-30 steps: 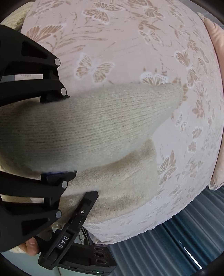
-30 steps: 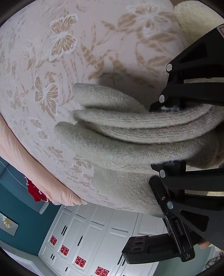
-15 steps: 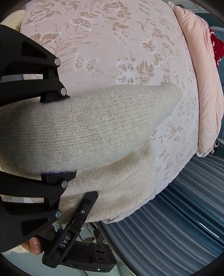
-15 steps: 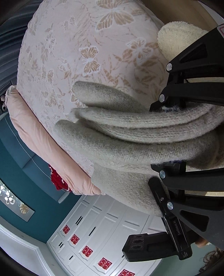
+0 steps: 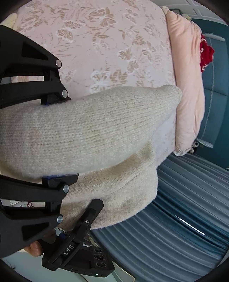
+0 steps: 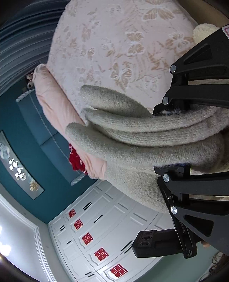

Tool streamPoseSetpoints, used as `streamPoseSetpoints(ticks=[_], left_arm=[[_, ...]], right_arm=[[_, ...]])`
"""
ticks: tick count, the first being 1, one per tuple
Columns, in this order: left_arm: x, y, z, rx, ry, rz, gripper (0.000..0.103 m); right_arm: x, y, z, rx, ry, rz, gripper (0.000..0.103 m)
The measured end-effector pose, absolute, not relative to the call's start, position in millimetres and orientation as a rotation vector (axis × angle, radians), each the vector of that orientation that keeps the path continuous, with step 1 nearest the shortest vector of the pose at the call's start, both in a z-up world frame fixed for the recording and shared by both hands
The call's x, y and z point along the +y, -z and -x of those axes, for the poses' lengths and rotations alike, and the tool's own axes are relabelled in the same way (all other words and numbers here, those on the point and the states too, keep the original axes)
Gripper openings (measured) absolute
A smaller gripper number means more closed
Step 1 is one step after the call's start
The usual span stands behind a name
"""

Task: Fold small clothes
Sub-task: 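Grasp the folded sweater with both grippers and lift it off the bed, then lower the sweater onto the bed and open both grippers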

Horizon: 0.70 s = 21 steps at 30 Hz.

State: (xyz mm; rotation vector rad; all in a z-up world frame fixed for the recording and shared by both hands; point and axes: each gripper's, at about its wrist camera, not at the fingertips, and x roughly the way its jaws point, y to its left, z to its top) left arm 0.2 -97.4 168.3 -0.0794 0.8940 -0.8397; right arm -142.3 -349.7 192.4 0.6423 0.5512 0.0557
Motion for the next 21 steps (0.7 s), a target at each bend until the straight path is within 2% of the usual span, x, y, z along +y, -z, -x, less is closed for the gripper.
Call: streamPoseSetpoints(ticks=[7,11,17,21], left_arm=[[-59.4,-265.5,13.8,0.62,0.92,0.098,0.049],[-22.8,-303.2,13.2,0.501,0.933,0.116,0.05],[29.2,-332.4,7.3,0.383,0.882,0.119,0.05],[57.3,-332.7,-5.8,0.372,0.834,0.13,0.051]], right_arm=[[-320.2,-285.5,158.0,0.314,-0.12,-0.532,0.036],[-294.5,-321.4,155.9,0.213,-0.193,-0.479,0.036],[-260.6,-343.1,132.7,0.142,-0.311,-0.451,0.037],[-243.2,-339.2,109.2,0.157,-0.368,-0.461,0.037]])
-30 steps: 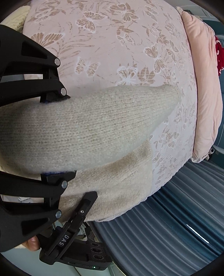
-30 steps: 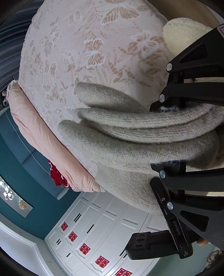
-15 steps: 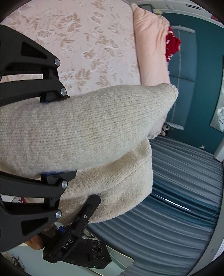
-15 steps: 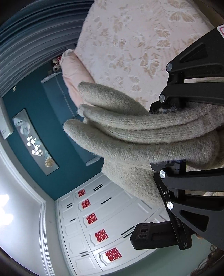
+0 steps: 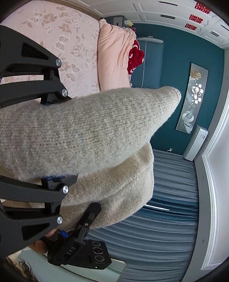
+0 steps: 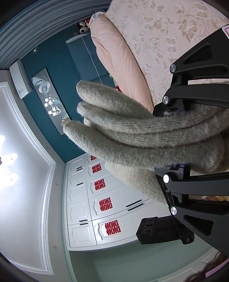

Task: Fold small clothes
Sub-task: 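Lower the sweater onto the bed and open both grippers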

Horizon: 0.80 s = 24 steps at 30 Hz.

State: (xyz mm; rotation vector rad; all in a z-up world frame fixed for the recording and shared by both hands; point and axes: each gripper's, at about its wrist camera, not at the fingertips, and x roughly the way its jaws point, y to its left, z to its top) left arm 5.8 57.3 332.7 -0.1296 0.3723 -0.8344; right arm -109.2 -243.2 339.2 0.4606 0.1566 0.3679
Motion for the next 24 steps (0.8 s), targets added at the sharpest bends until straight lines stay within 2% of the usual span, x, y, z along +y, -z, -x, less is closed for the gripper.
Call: streamPoseSetpoints(ticks=[4,6,7,8,9,10,12,13,14,19,21,24], left_arm=[[79.7,-296.4,-36.8,0.443,0.774,0.172,0.054],[87.1,-258.8,-52.9,0.486,0.733,0.176,0.063],[89.3,-228.6,-67.3,0.534,0.704,0.181,0.075],[92.3,-195.1,-80.3,0.588,0.672,0.189,0.095],[96.4,-157.4,-91.8,0.653,0.608,0.199,0.098],[102.7,-115.0,-102.0,0.737,0.539,0.218,0.097],[119.5,-43.5,-111.6,0.918,0.423,0.24,0.093],[129.5,-18.4,-107.8,0.979,0.382,0.261,0.087],[137.8,-2.4,-102.2,1.007,0.375,0.282,0.087],[144.8,5.5,-80.4,0.983,0.379,0.32,0.092],[133.7,3.7,-80.1,0.986,0.37,0.287,0.093],[112.7,12.9,-84.0,1.005,0.384,0.237,0.093]], right_arm=[[-230.2,-305.0,67.7,0.261,-0.401,-0.494,0.042],[-225.2,-265.0,38.6,0.351,-0.409,-0.507,0.053],[-225.8,-232.7,22.3,0.41,-0.373,-0.517,0.058],[-224.3,-199.5,8.8,0.478,-0.325,-0.529,0.061],[-227.4,-157.5,-3.3,0.567,-0.251,-0.541,0.061],[-229.1,-117.9,-10.9,0.667,-0.166,-0.533,0.061],[-232.8,-49.7,-10.0,0.859,-0.041,-0.528,0.048],[-234.3,-25.9,-1.3,0.918,-0.023,-0.537,0.047],[-235.4,-12.6,8.8,0.936,-0.019,-0.556,0.047],[-229.8,5.3,19.6,0.966,-0.054,-0.557,0.053],[-216.5,5.5,3.2,0.964,-0.058,-0.542,0.06],[-206.2,22.8,-25.1,1.019,-0.075,-0.565,0.061]])
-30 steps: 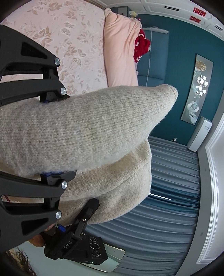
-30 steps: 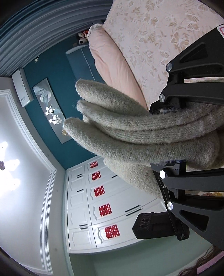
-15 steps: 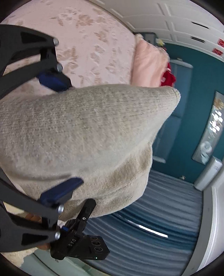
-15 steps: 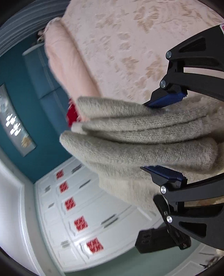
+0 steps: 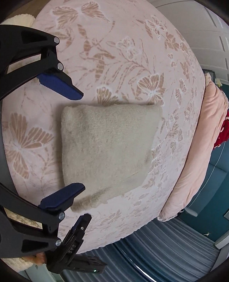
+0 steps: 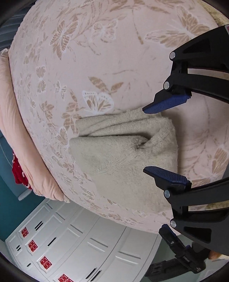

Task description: Fold small clothes

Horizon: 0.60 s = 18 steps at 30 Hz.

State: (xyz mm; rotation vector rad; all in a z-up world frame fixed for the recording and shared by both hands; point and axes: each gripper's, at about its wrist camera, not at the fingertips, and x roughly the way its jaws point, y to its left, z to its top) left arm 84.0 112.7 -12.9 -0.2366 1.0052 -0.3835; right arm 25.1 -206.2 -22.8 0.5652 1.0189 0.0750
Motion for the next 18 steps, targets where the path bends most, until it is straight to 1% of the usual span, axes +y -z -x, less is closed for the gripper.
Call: streamPoseSetpoints(ticks=[4,8,10,11,14,16,17,18], left_arm=[[104.2,32.2,-93.1,1.053,0.36,0.234,0.093],[123.9,37.3,-112.6,1.059,0.355,0.411,0.093],[132.0,32.2,-130.7,1.048,0.341,0.449,0.093],[134.2,30.8,-142.0,1.047,0.34,0.459,0.097],[134.2,40.7,-176.7,1.096,0.35,0.494,0.098],[130.8,57.0,-196.2,1.146,0.344,0.507,0.097],[128.6,65.9,-203.9,1.159,0.349,0.514,0.097],[125.7,74.1,-210.4,1.175,0.356,0.514,0.095]], right_arm=[[-190.4,47.3,-53.2,1.094,-0.039,-0.55,0.063],[-182.6,46.4,-74.6,1.097,-0.039,-0.489,0.063],[-186.4,39.7,-87.5,1.079,-0.052,-0.483,0.065],[-190.3,39.0,-95.9,1.08,-0.054,-0.491,0.068],[-201.8,41.8,-118.4,1.079,-0.029,-0.52,0.069],[-201.4,47.5,-132.9,1.092,-0.044,-0.525,0.069],[-199.0,52.5,-139.7,1.107,-0.053,-0.52,0.063],[-196.0,56.4,-144.3,1.119,-0.055,-0.505,0.036]])
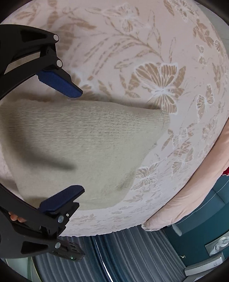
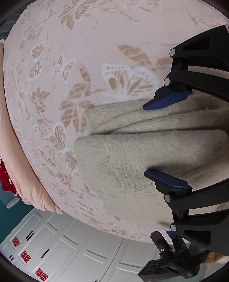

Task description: Fold small clothes

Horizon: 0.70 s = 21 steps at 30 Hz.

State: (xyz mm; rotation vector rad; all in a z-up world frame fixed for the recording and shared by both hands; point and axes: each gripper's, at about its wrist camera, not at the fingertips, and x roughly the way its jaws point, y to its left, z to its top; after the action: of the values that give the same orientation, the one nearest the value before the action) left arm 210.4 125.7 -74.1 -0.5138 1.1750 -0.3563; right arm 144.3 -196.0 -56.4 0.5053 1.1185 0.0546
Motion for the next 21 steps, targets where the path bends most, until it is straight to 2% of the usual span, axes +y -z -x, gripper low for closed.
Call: streamPoseSetpoints(ticks=[1,2,5,6,8,9,11,13,15,16,17,19,21], left_arm=[[122.3,80.1,-215.0,1.19,0.352,0.505,0.081],[117.8,82.5,-218.7,1.201,0.34,0.482,0.07],[103.1,63.4,-221.5,1.131,0.397,0.408,0.055],[97.2,55.8,-222.3,1.107,0.423,0.374,0.053],[85.6,48.7,-226.7,1.08,0.446,0.312,0.055],[79.2,52.1,-230.4,1.095,0.429,0.277,0.057],[71.9,65.7,-236.7,1.154,0.381,0.219,0.066],[75.9,65.8,-229.6,1.149,0.355,0.205,0.068],[87.6,56.8,-215.0,1.13,0.345,0.233,0.071],[95.9,53.2,-205.2,1.128,0.335,0.266,0.075],[104.2,50.9,-195.5,1.125,0.325,0.309,0.084],[117.4,52.6,-174.5,1.125,0.327,0.4,0.092],[125.4,65.9,-158.1,1.161,0.317,0.503,0.093]], right_arm=[[-192.5,57.9,-148.4,1.123,-0.066,-0.484,0.021],[-191.3,54.5,-150.7,1.115,-0.086,-0.485,0.02],[-199.1,13.7,-137.6,0.944,-0.155,-0.537,0.018],[-203.9,2.0,-131.5,0.898,-0.152,-0.542,0.018],[-214.3,7.4,-130.9,0.893,-0.102,-0.523,0.021],[-218.1,28.2,-138.7,0.969,-0.074,-0.509,0.024],[-227.2,73.0,-148.0,1.156,-0.056,-0.573,0.029],[-237.2,63.0,-132.1,1.078,-0.075,-0.652,0.04],[-240.1,48.9,-117.7,1.052,-0.084,-0.651,0.061],[-239.5,45.9,-111.6,1.049,-0.099,-0.644,0.064],[-237.9,46.7,-107.6,1.056,-0.115,-0.632,0.068],[-232.1,60.4,-108.3,1.114,-0.136,-0.613,0.07],[-226.6,80.2,-115.4,1.171,-0.14,-0.625,0.073]])
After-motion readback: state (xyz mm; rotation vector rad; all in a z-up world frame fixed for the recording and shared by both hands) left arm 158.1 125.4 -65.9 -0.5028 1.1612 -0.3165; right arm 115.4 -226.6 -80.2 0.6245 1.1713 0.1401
